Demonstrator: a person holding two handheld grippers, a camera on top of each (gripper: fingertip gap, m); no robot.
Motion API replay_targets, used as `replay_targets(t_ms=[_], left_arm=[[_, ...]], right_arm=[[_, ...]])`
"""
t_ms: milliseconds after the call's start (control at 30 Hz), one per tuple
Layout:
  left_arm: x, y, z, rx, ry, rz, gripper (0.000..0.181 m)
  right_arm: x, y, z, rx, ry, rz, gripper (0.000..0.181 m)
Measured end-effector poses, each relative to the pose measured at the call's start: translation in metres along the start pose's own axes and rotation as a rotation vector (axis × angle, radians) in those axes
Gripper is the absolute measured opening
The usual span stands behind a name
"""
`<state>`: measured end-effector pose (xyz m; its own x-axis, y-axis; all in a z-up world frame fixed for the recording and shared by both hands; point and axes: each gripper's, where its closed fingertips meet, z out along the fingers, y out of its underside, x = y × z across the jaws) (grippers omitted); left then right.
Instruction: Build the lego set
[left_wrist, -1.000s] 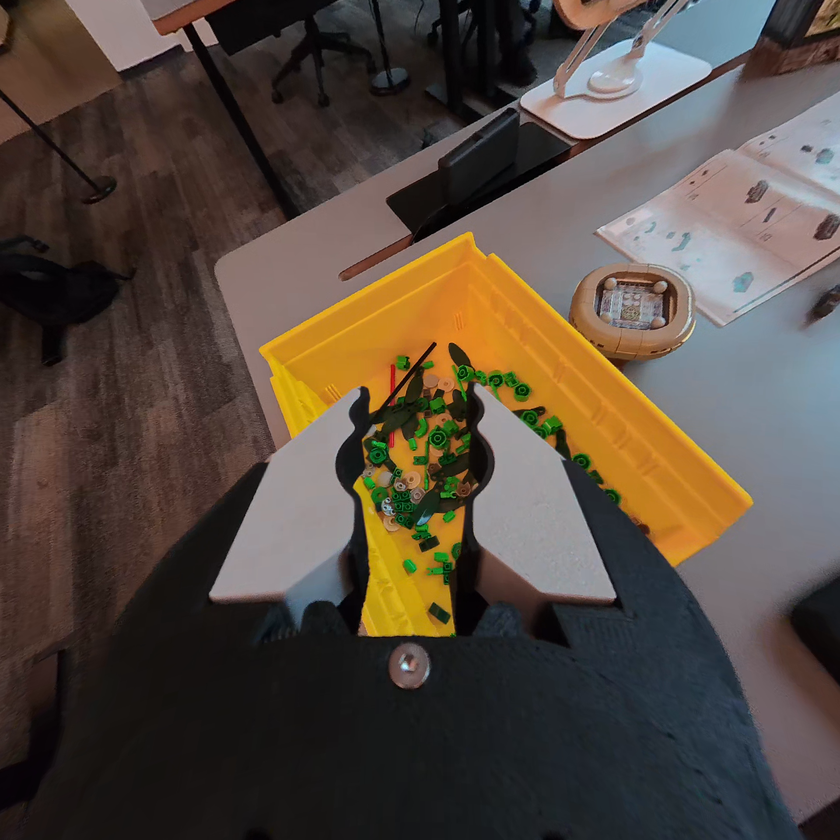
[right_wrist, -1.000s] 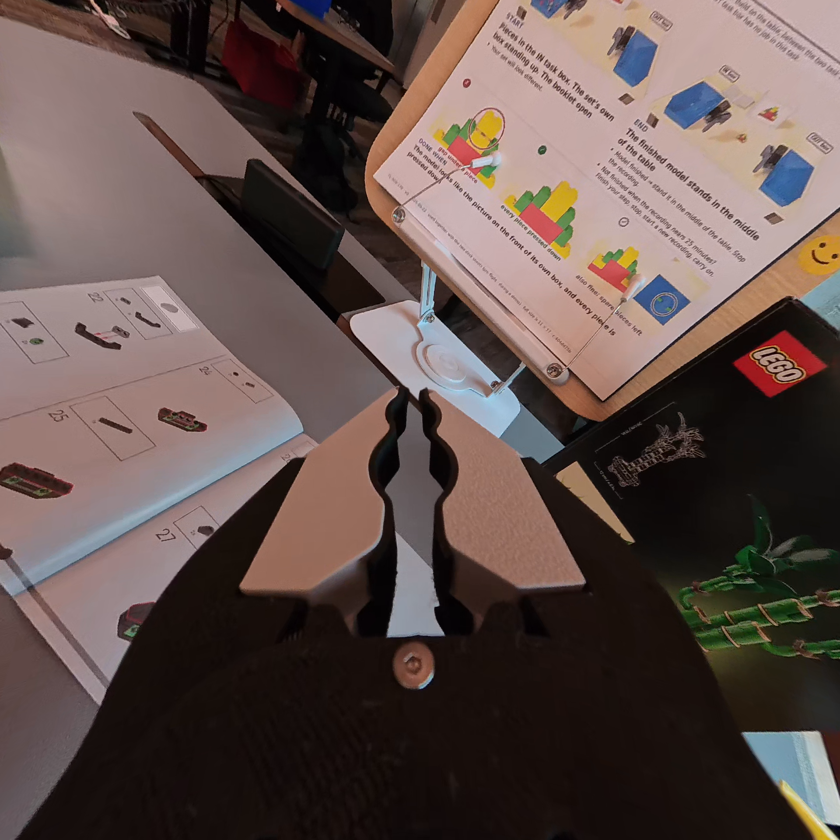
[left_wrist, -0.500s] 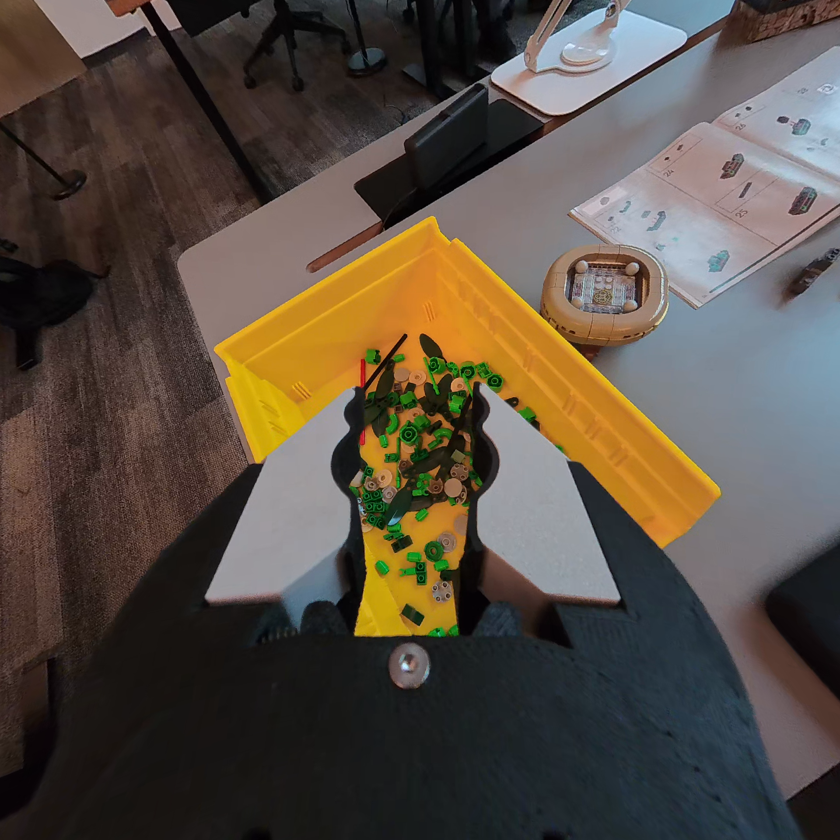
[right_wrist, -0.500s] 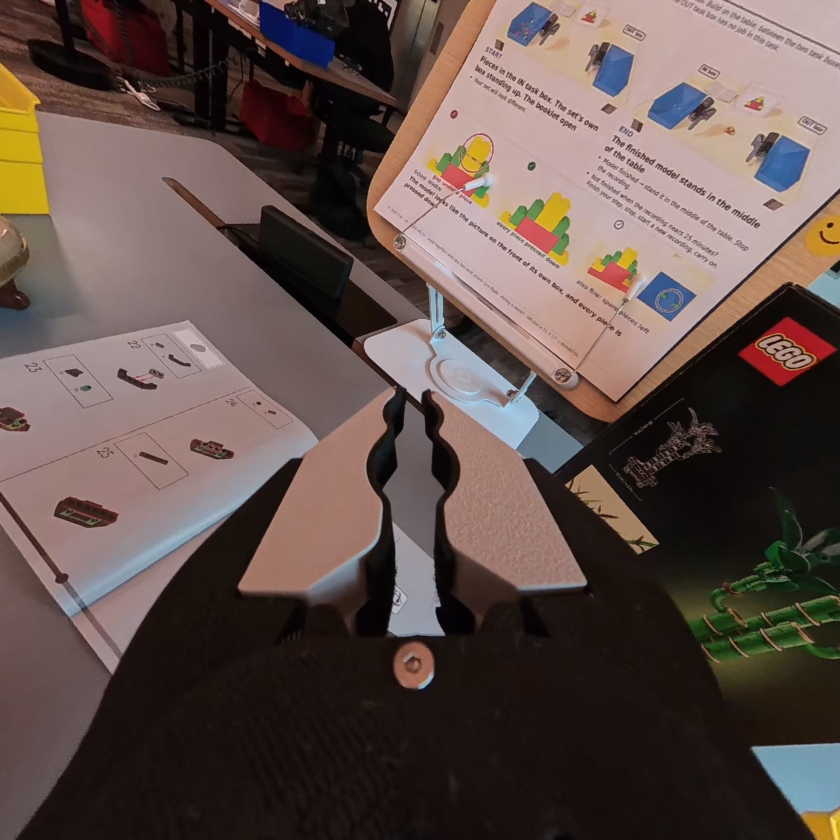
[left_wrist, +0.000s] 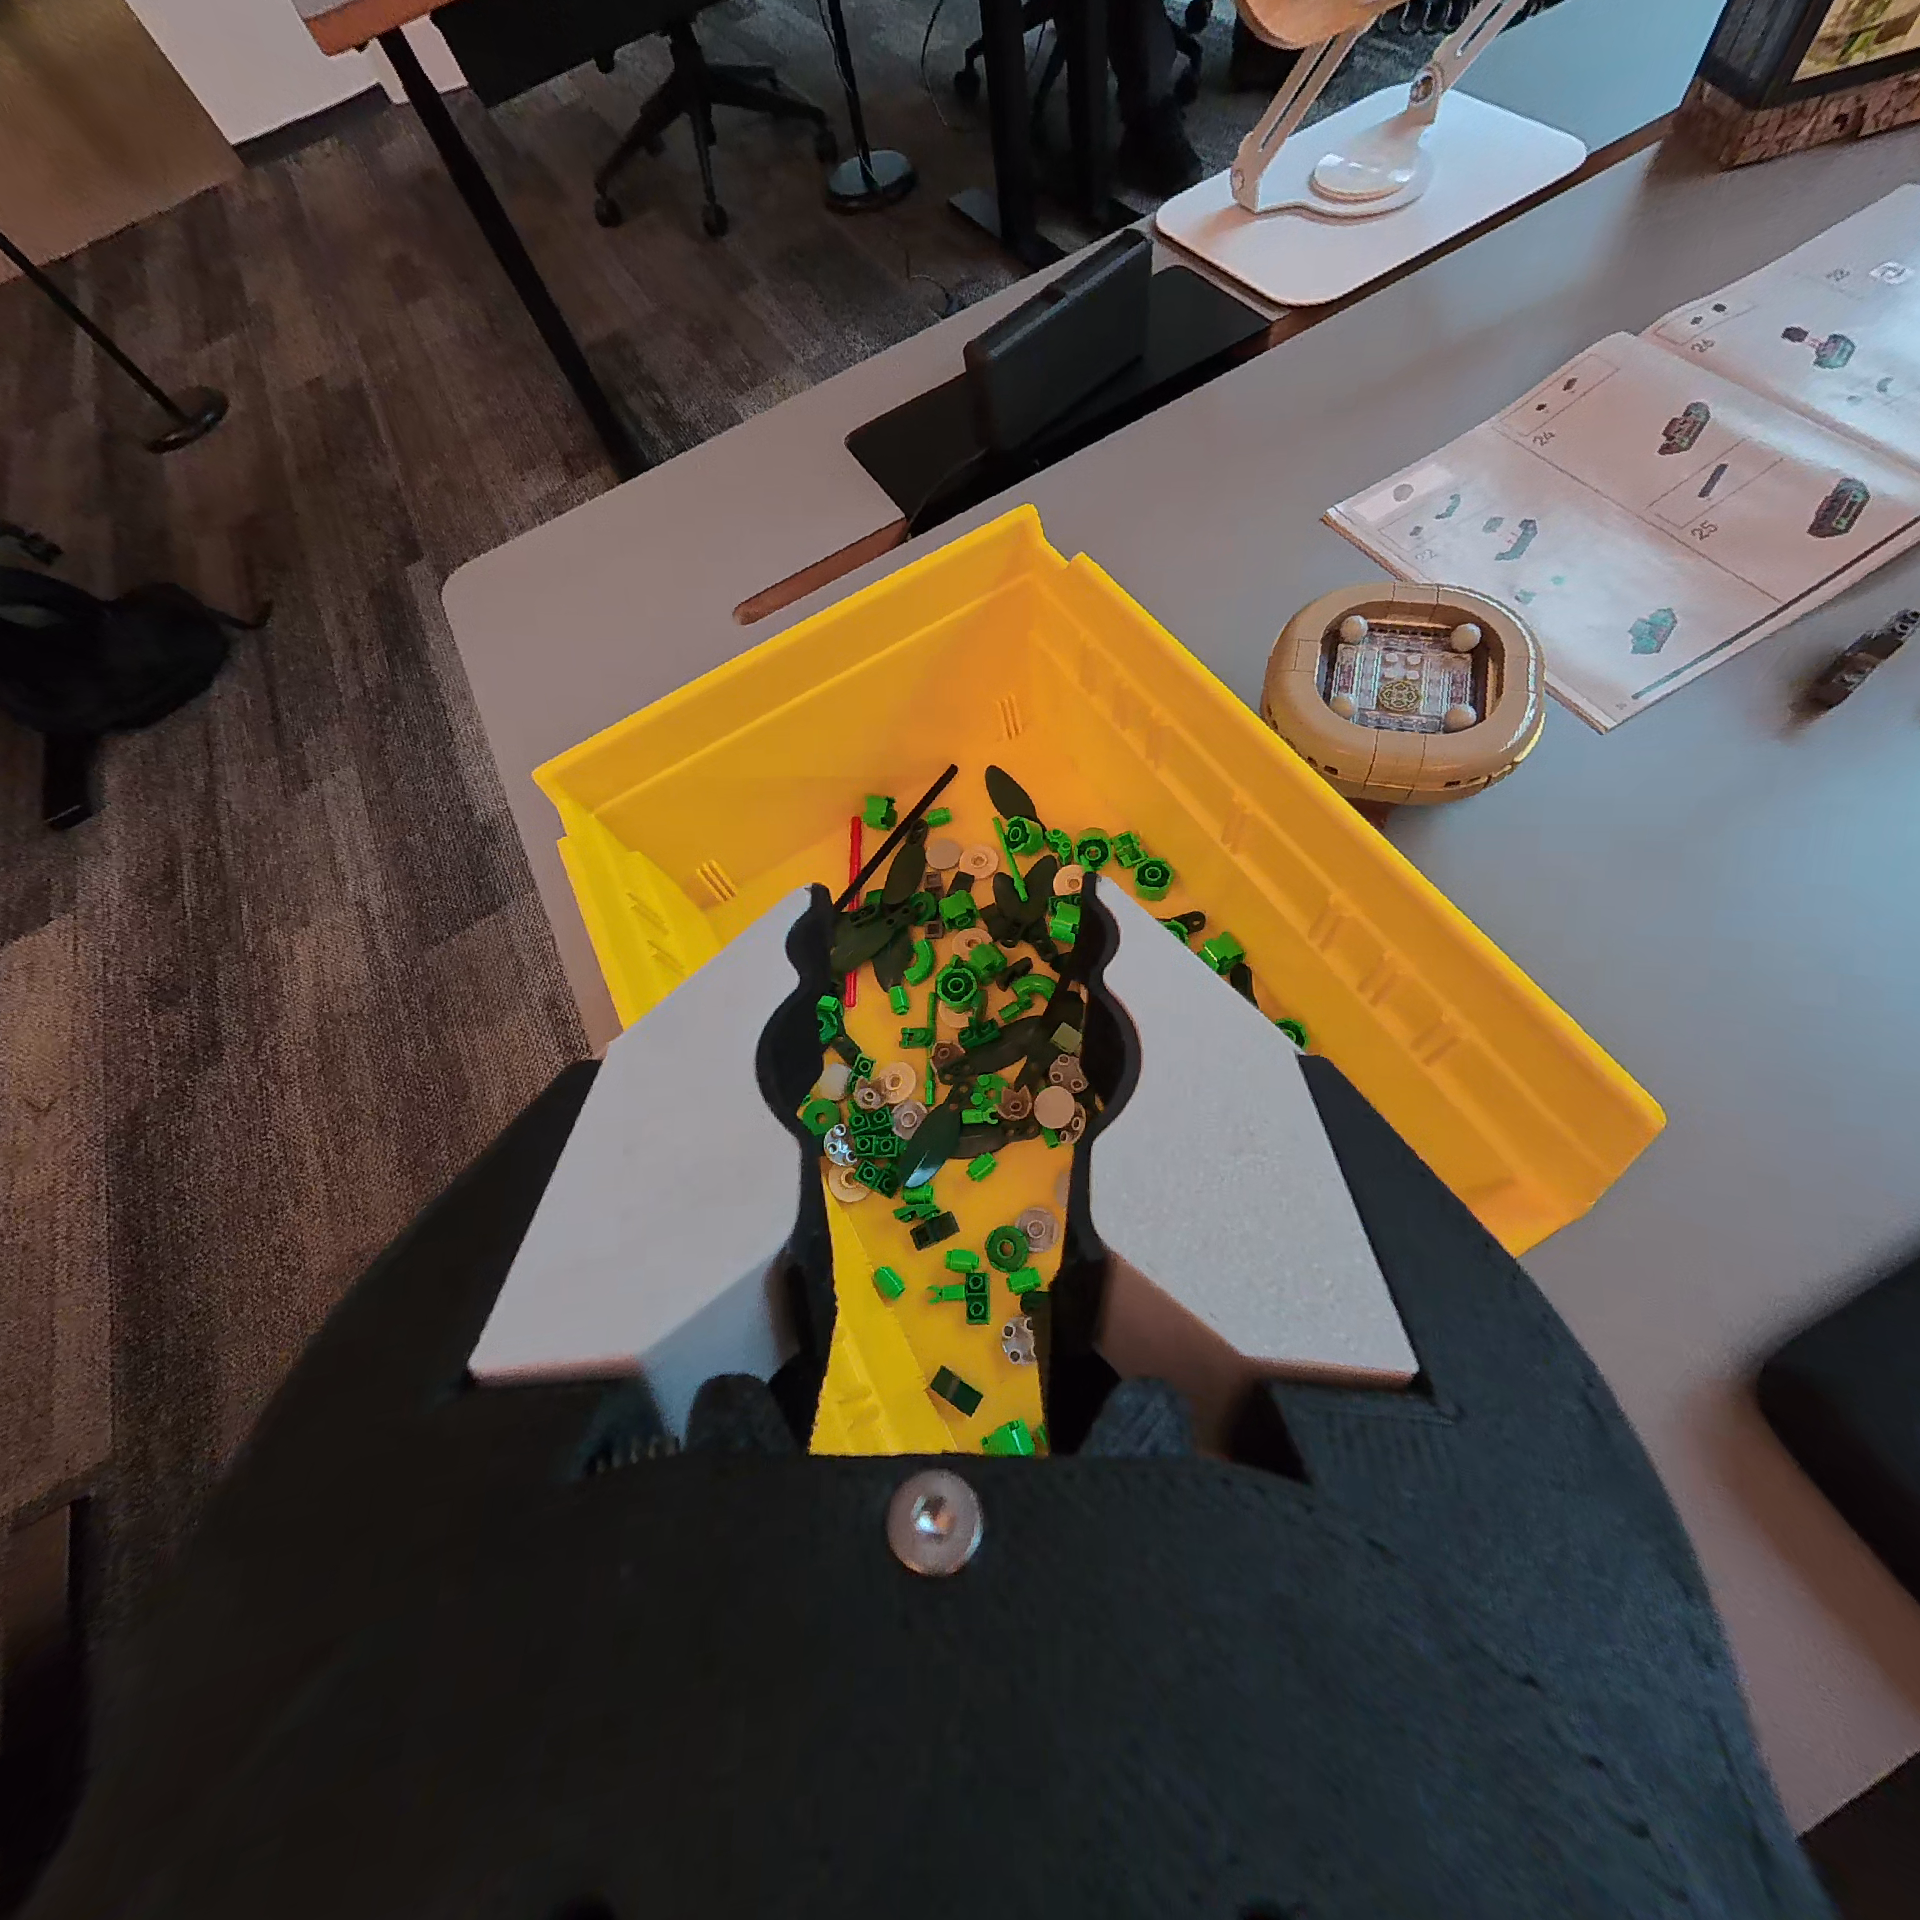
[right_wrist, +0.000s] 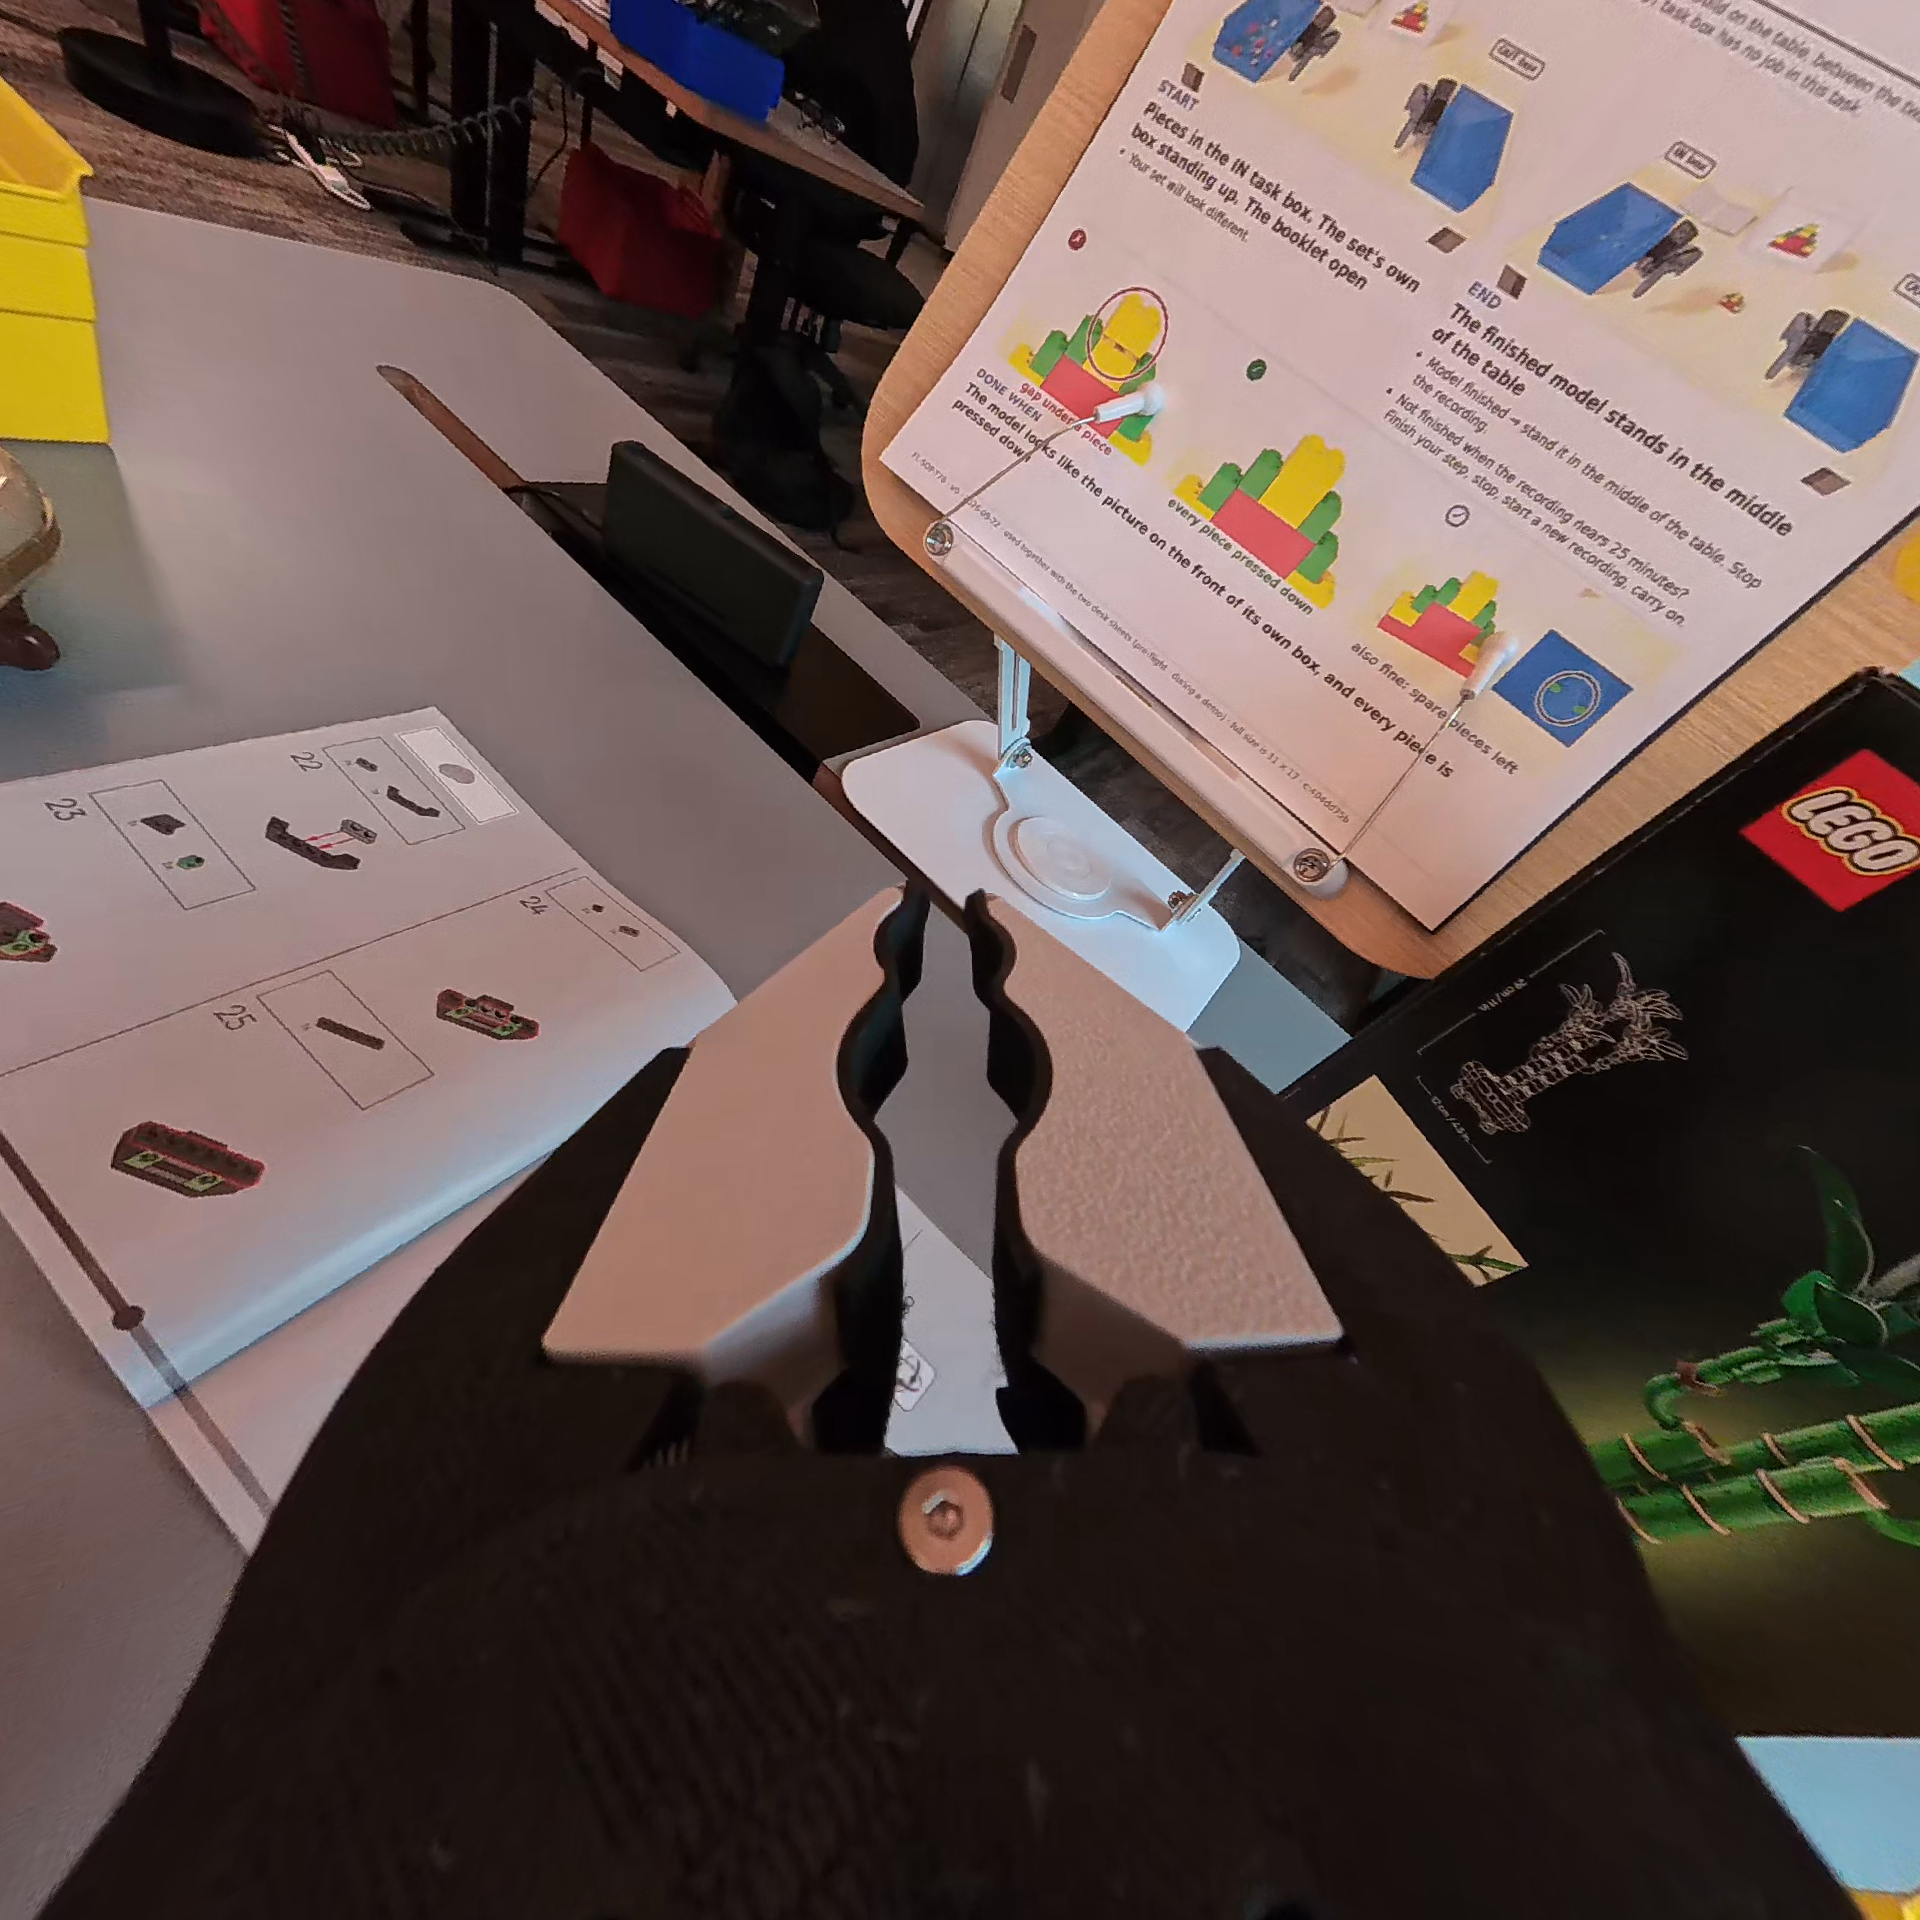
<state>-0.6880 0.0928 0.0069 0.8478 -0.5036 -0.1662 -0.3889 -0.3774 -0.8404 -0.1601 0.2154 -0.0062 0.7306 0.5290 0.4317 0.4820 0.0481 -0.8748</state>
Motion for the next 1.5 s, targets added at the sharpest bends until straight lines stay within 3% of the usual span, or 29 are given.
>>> replay_targets(t_ms=[367, 633, 933, 1300, 1500], left_arm=[[-0.003, -0.004, -0.015, 0.043, -0.01, -0.021, 0.046], [-0.007, 0.001, -0.02, 0.032, -0.021, -0.028, 0.047], [-0.008, 0.027, -0.013, -0.018, -0.008, -0.029, 0.046], [-0.013, 0.034, -0.022, -0.012, -0.025, -0.046, 0.045], [-0.014, 0.025, -0.028, 0.008, -0.037, -0.045, 0.044]], right_arm=[[0.026, -0.011, -0.014, 0.079, 0.101, -0.005, 0.008], [0.011, -0.008, -0.009, 0.075, 0.003, 0.033, 0.008], [-0.003, 0.008, 0.0, -0.016, -0.054, 0.003, 0.009], [-0.003, 0.004, 0.002, 0.013, -0.072, 0.048, 0.01], [0.002, 0.004, -0.002, 0.034, -0.078, 0.09, 0.01]])
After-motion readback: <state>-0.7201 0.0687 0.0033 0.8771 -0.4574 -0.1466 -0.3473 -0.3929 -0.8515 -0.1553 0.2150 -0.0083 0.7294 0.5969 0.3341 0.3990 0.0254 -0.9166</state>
